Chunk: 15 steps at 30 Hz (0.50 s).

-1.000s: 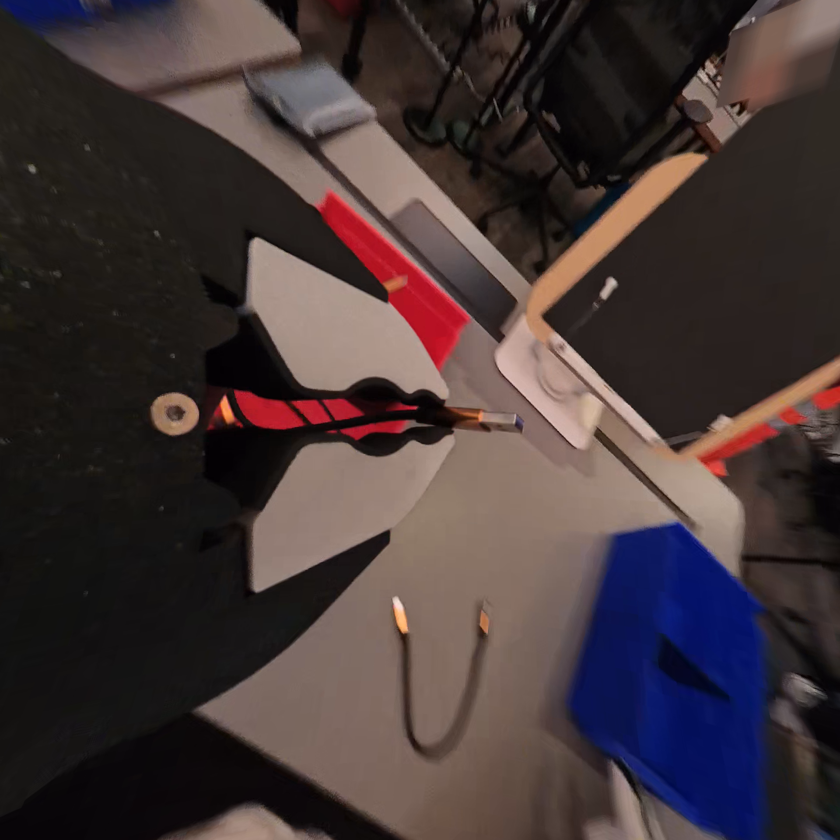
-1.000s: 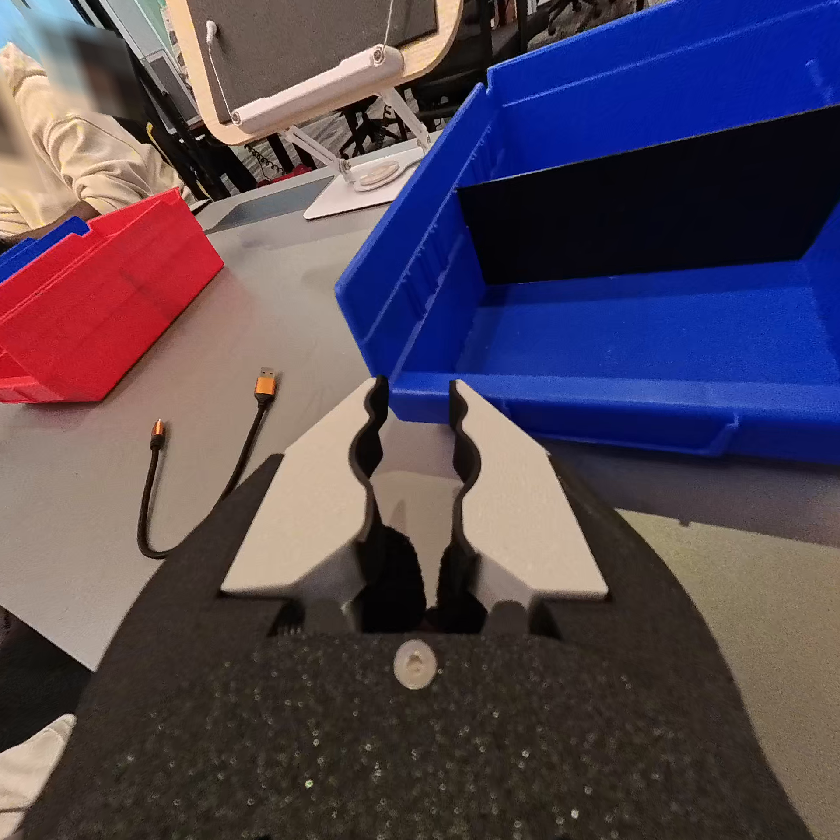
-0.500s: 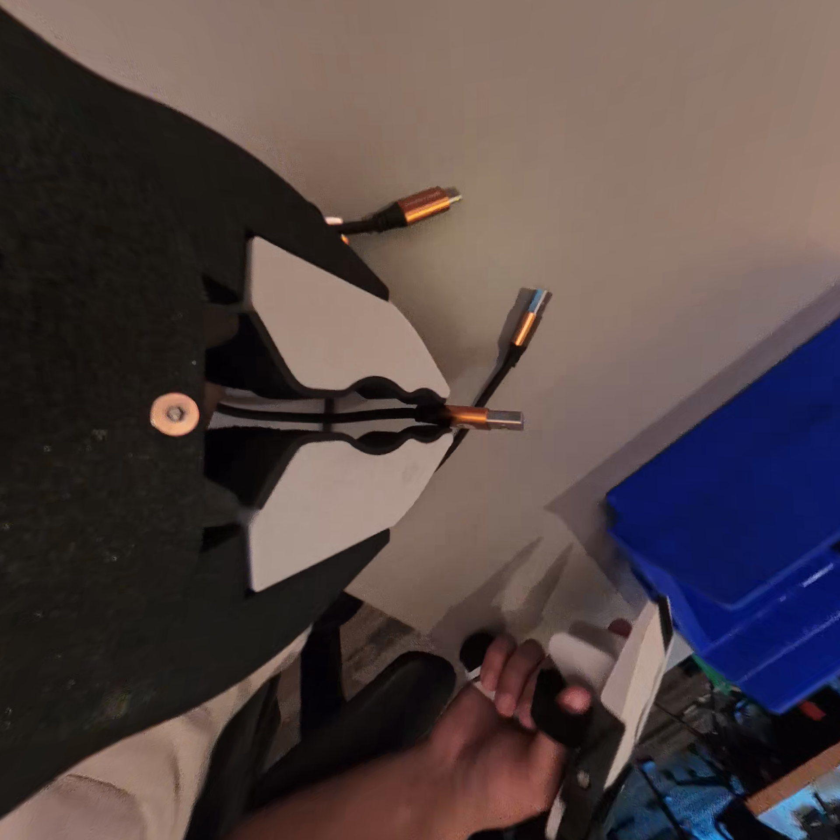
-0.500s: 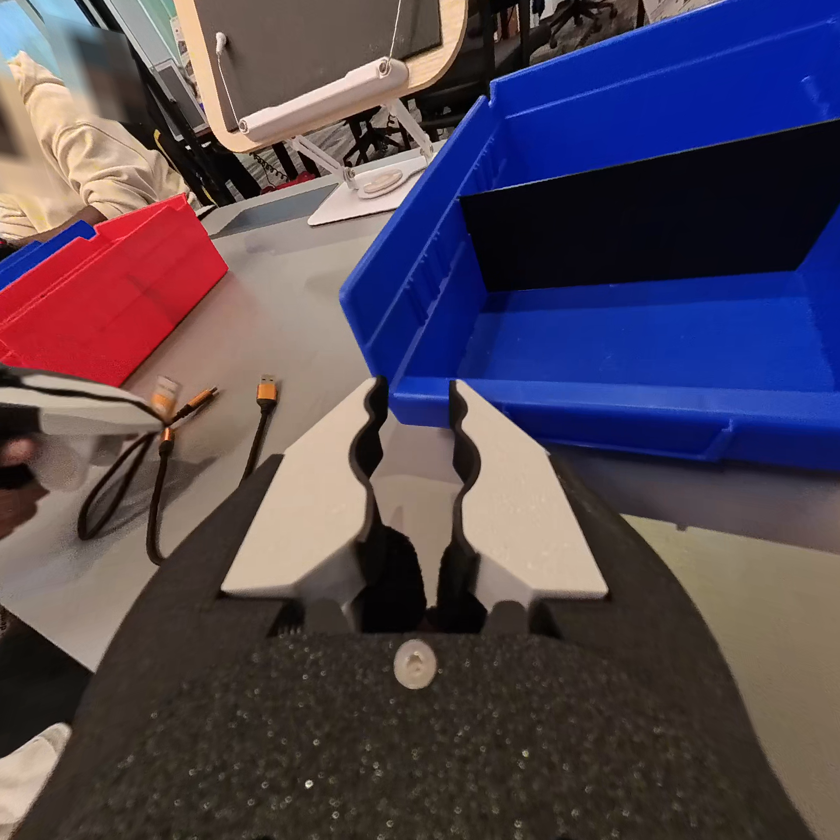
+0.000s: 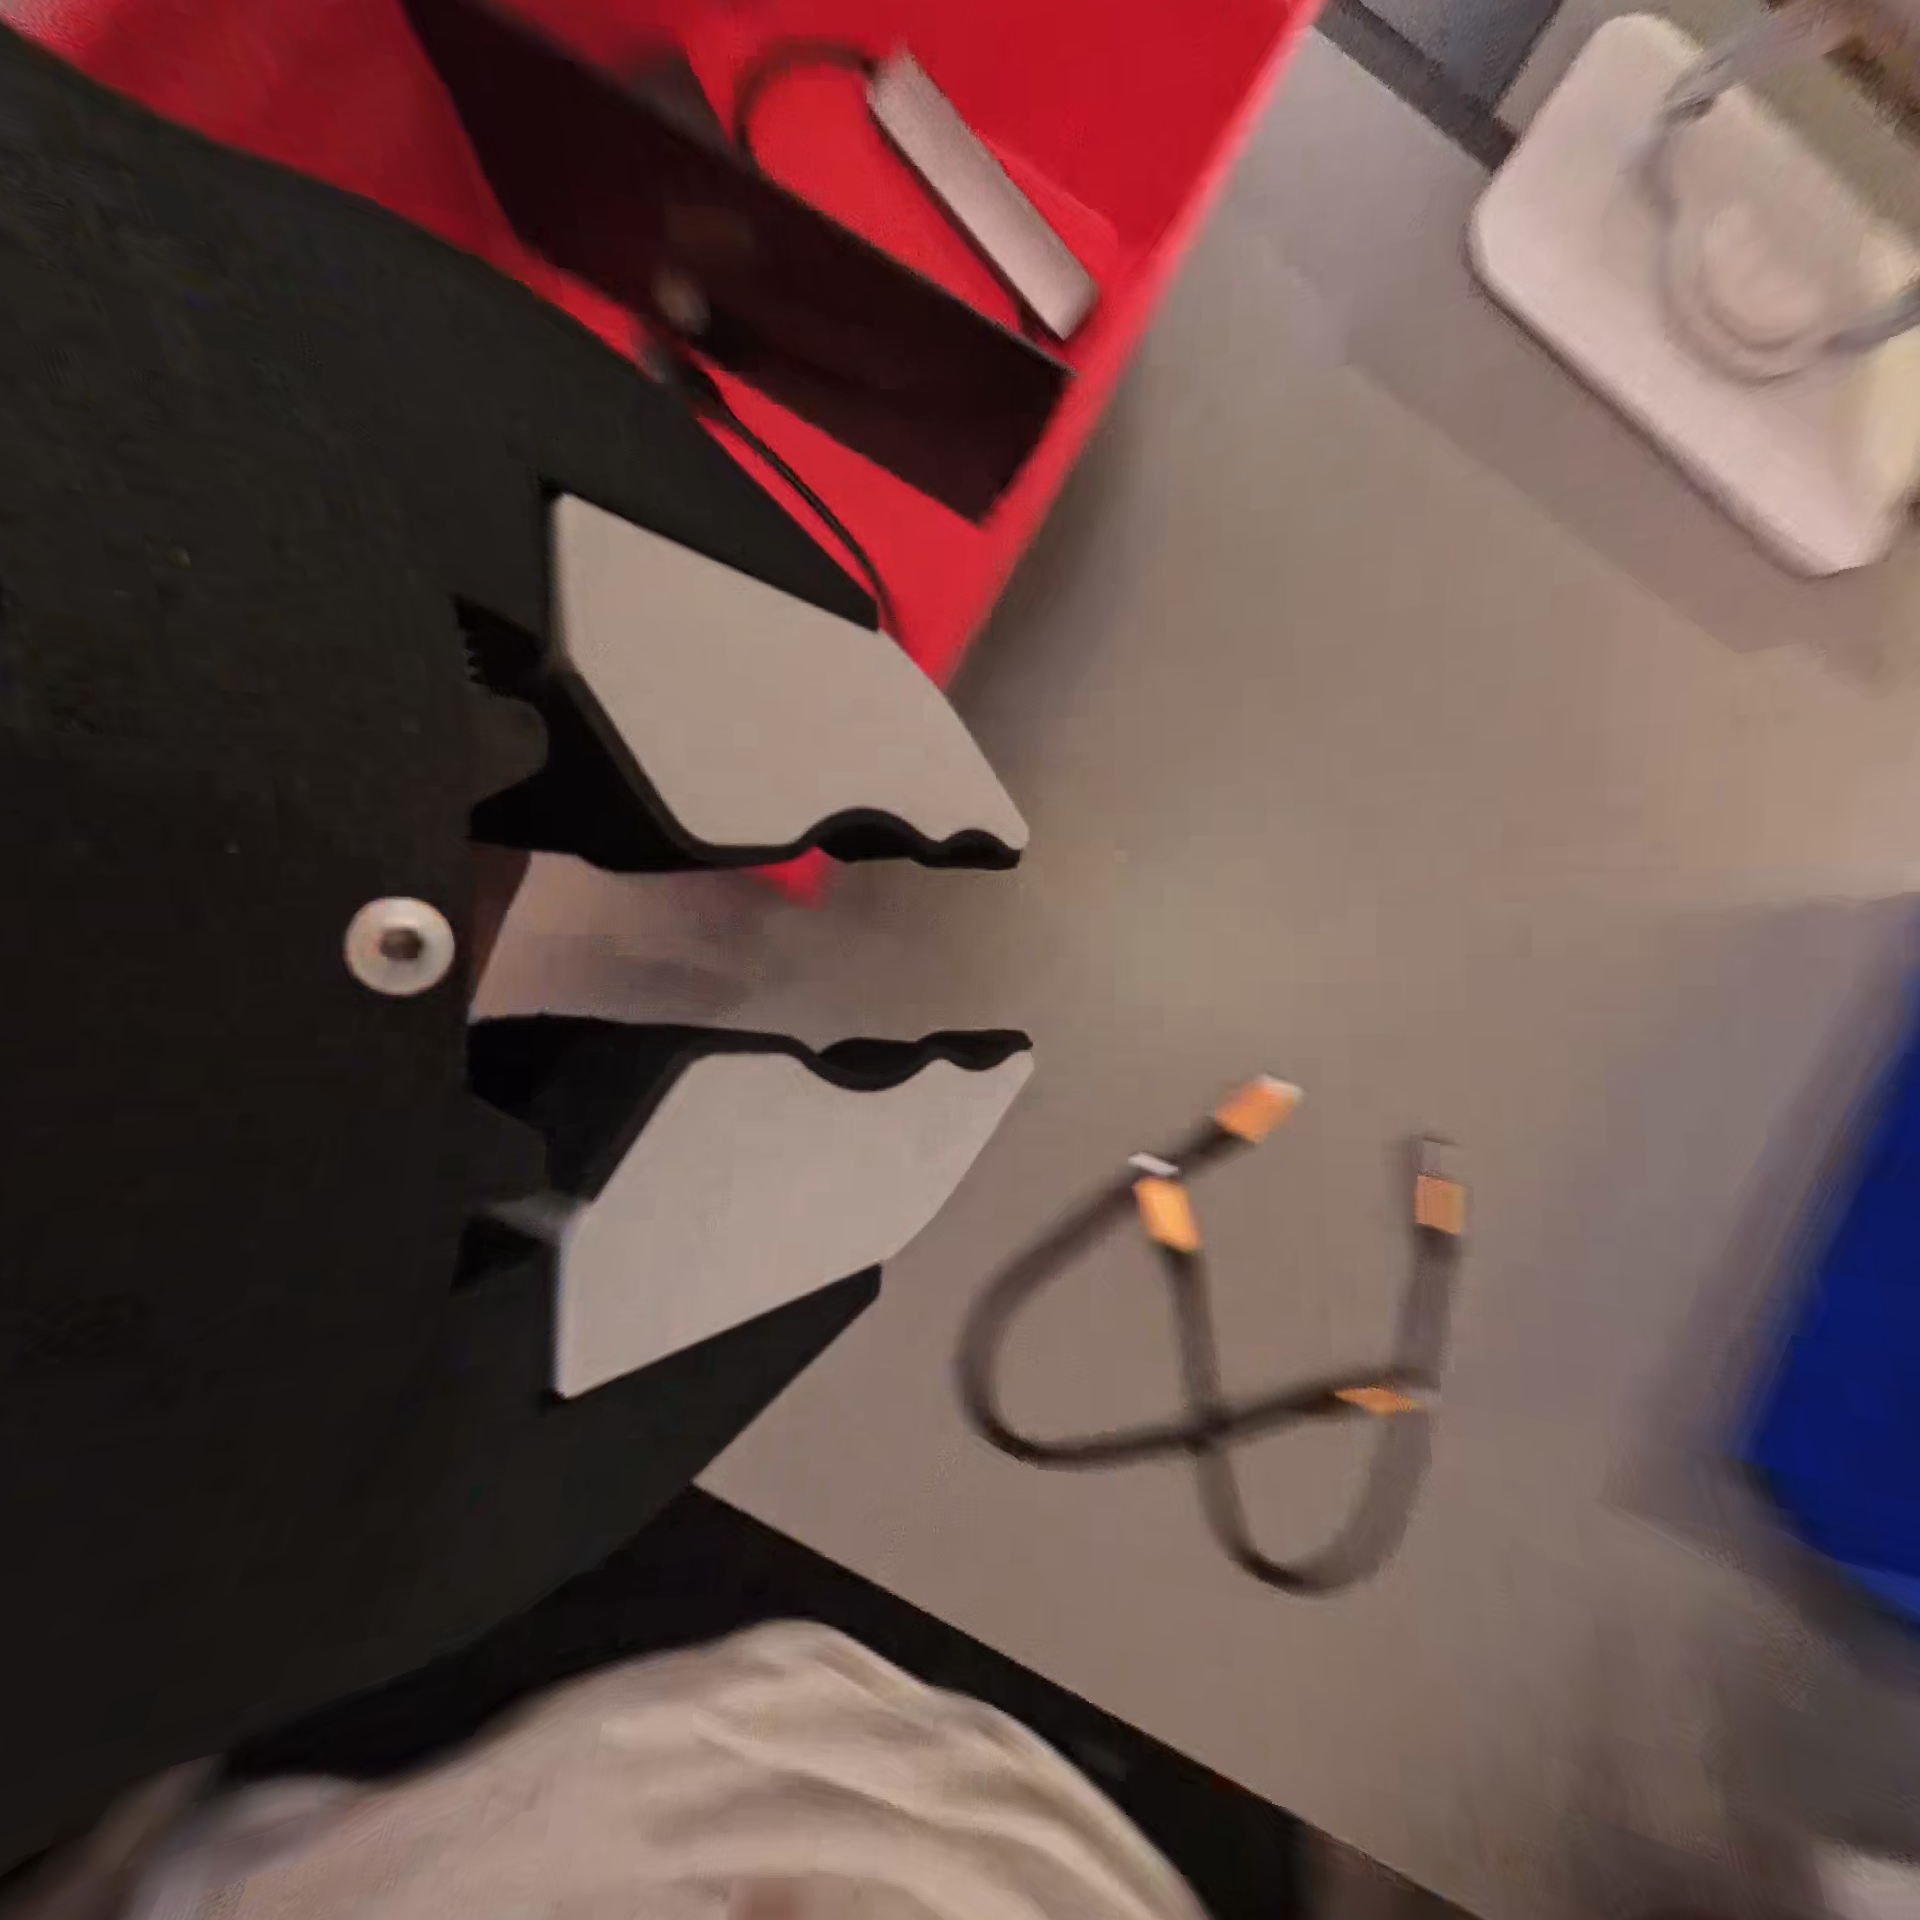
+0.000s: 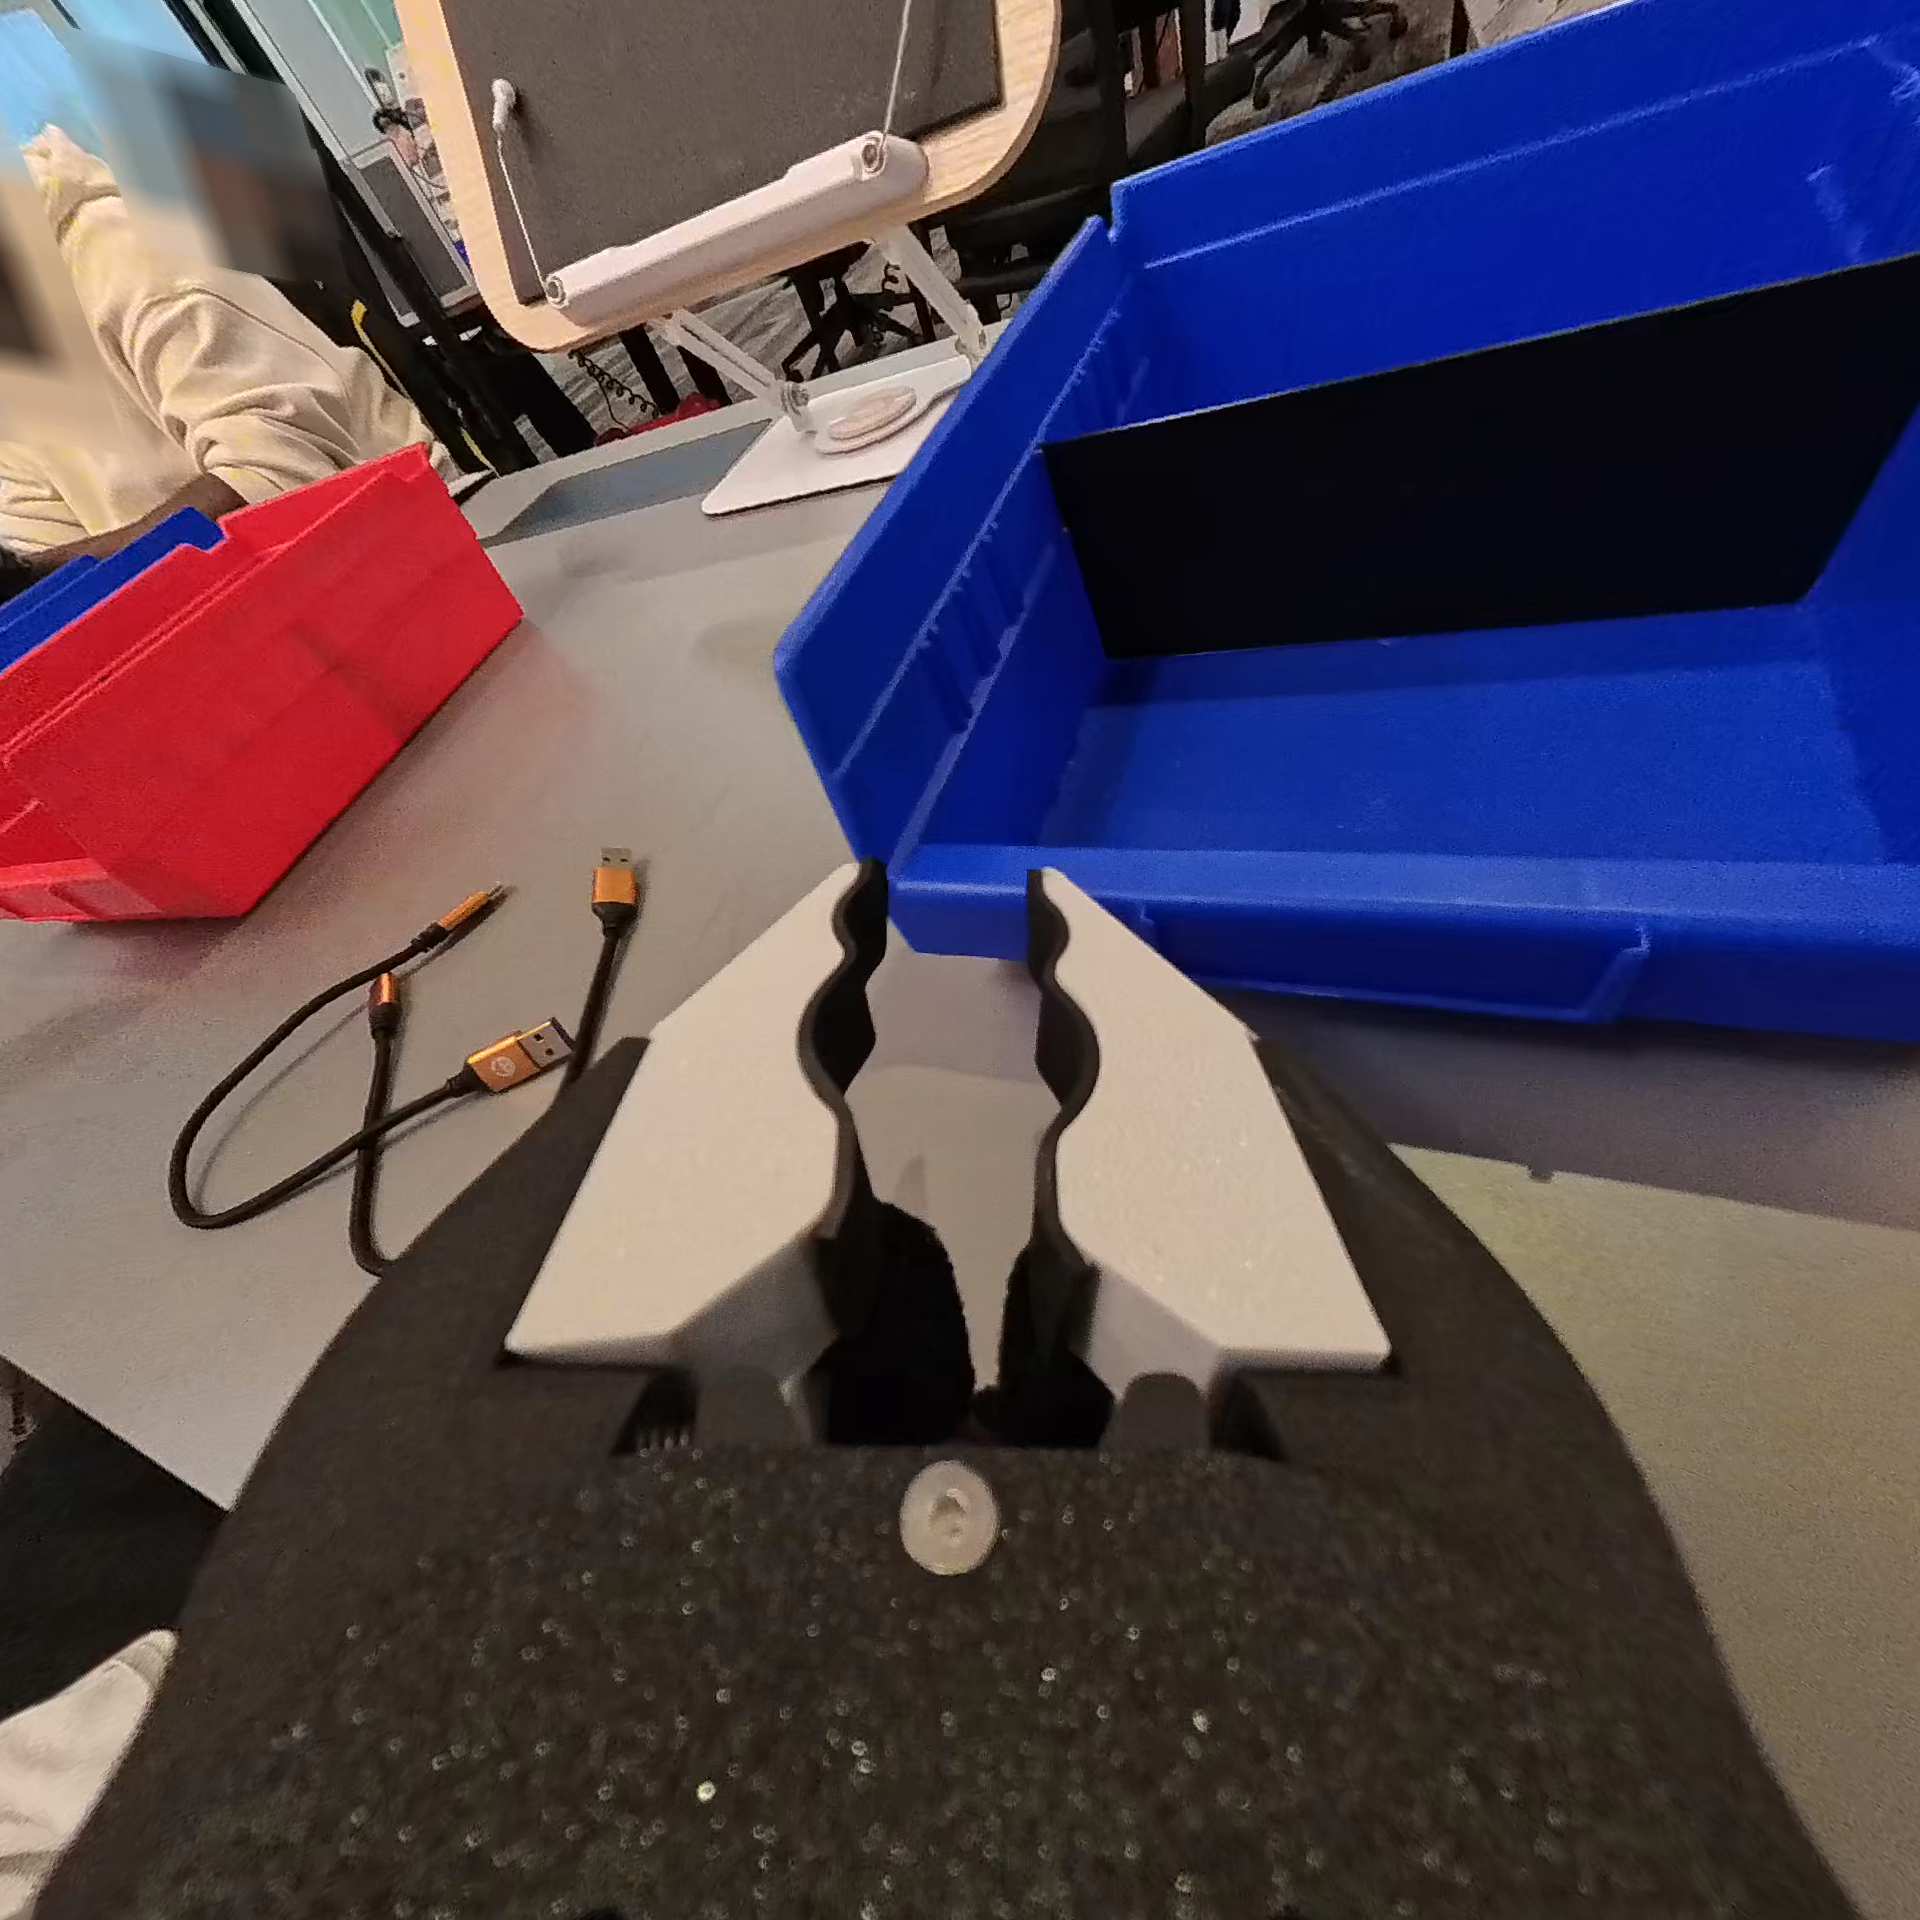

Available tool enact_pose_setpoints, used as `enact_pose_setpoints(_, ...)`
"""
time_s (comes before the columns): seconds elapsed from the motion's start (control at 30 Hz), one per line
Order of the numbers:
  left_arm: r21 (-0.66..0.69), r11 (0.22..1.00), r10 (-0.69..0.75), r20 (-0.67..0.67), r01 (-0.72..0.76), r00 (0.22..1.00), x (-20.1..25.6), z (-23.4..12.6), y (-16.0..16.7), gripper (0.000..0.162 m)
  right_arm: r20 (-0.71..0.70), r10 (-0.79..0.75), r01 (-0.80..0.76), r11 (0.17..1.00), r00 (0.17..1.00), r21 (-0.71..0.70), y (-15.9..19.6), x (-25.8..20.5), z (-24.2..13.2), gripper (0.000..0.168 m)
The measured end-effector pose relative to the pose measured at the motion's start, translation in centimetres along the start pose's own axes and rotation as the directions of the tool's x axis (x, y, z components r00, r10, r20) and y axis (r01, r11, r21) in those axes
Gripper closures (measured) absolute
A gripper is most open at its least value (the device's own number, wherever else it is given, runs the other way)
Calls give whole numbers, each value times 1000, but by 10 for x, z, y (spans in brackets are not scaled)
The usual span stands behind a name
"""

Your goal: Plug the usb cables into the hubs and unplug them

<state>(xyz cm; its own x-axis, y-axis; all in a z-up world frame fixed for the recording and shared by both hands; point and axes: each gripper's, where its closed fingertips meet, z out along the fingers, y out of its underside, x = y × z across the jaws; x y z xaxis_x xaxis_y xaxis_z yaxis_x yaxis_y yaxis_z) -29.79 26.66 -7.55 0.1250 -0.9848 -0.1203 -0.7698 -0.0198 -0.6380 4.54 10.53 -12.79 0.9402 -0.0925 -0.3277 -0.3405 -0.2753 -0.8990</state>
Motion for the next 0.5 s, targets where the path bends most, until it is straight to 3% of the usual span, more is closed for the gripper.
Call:
enact_pose_setpoints(0.13,-272,930,267,40,-247,963,-62,-16,59,136,20,-19,20,1000,1000,-20,3,-8,8,143)
enact_pose_setpoints(0.27,-415,878,262,4,-237,965,-105,4,94,134,28,-48,49,998,998,-41,7,-16,15,143)
enact_pose_setpoints(0.5,-483,823,264,-139,-298,954,-116,52,116,130,38,19,-18,999,999,-34,5,-12,16,143)
